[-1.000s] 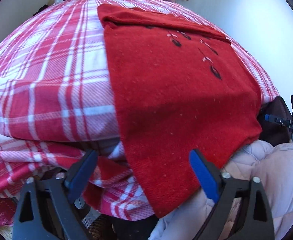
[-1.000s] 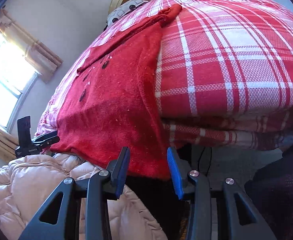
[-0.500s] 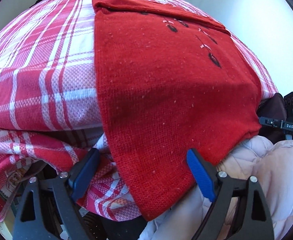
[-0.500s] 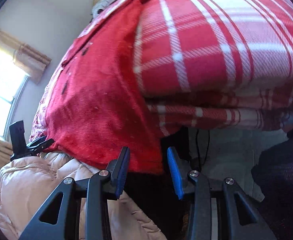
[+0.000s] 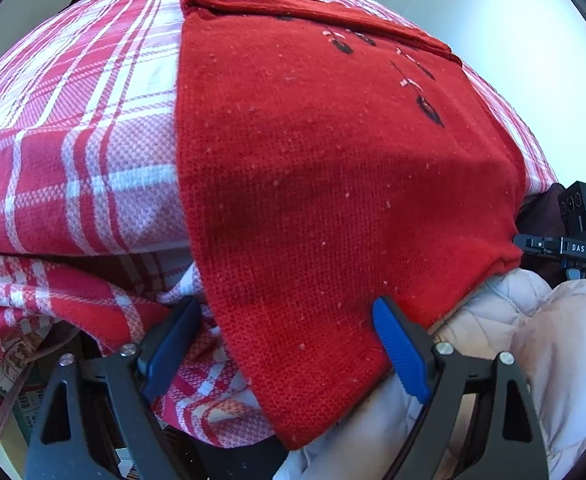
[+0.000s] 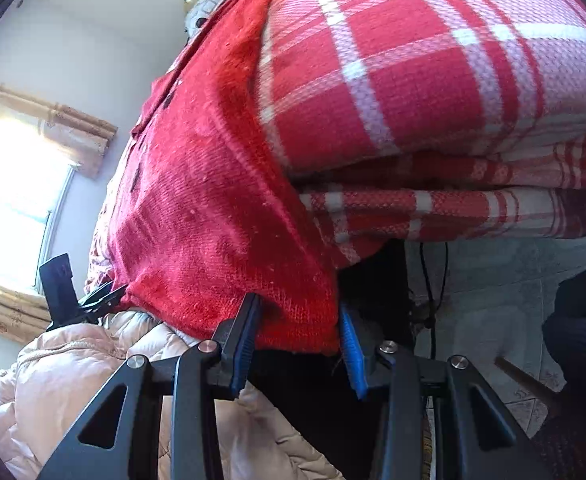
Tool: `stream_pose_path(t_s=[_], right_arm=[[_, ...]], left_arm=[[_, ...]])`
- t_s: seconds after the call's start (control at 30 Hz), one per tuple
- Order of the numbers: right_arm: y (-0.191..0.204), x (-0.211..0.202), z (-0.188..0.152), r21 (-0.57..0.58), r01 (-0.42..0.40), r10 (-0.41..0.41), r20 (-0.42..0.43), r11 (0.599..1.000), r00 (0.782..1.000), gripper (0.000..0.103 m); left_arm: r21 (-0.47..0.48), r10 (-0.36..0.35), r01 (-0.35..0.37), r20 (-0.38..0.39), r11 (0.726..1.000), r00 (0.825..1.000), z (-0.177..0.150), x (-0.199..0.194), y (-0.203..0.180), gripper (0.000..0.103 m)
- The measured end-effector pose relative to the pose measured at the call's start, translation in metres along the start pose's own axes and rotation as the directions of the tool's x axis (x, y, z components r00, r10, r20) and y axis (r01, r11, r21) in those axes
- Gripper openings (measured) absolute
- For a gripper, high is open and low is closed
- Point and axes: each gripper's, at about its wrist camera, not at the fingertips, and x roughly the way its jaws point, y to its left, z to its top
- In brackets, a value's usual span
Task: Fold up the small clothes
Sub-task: 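Close both tools on the sweater hem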
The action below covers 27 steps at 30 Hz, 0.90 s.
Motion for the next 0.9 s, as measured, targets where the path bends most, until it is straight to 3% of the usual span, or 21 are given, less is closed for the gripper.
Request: stream_pose_path(t_s=[0.07,0.17,0.2,0.37,0.6,0.77,0.9], right_arm=[[0.008,-0.001,-0.001,-0.048,0.011,-0.010,0.007,0.999,1.000,0.039],[0.024,-0.002,0.000,-0.110,0.012,-0.011,0.008,0.994,1.000,0.018],[0.025,-0.002,0.000,-0.116,0.009,-0.008,0.008,0.993,1.000,0.016],[0.029,-0.014,-0.002,-0.115,-0.031,0.032,0.013,0.993,0.999,0.014],[0.034,-0.048,0.004,-0.093,-0.177,0.187,0.106,0.980,0.977,0.014],[0.036,-0.056,0.006,-0.093,-0.207,0.218,0.124,0.974,0.968,0.014],[0.043,-0.050,0.004,-0.113,-0.153,0.166,0.110,0.982,0.980,0.014]], left_arm=[[-0.003,-0.023,0.023,-0.009,1.000,1.000,0.000,0.002,-0.001,0.074],[0.010,-0.030,0.030,-0.003,0.999,1.000,-0.001,0.003,-0.004,0.062],[0.018,-0.027,0.027,0.000,0.999,1.000,-0.001,0.002,-0.006,0.059],[0.018,-0.037,0.036,0.020,0.999,0.999,0.002,-0.003,-0.005,0.018],[0.001,-0.108,0.108,0.050,0.994,0.993,0.008,-0.027,0.005,0.012],[0.041,-0.150,0.147,0.098,0.988,0.984,0.010,-0.054,0.001,0.010],[0.061,-0.184,0.176,0.150,0.982,0.971,0.013,-0.070,0.000,0.010]])
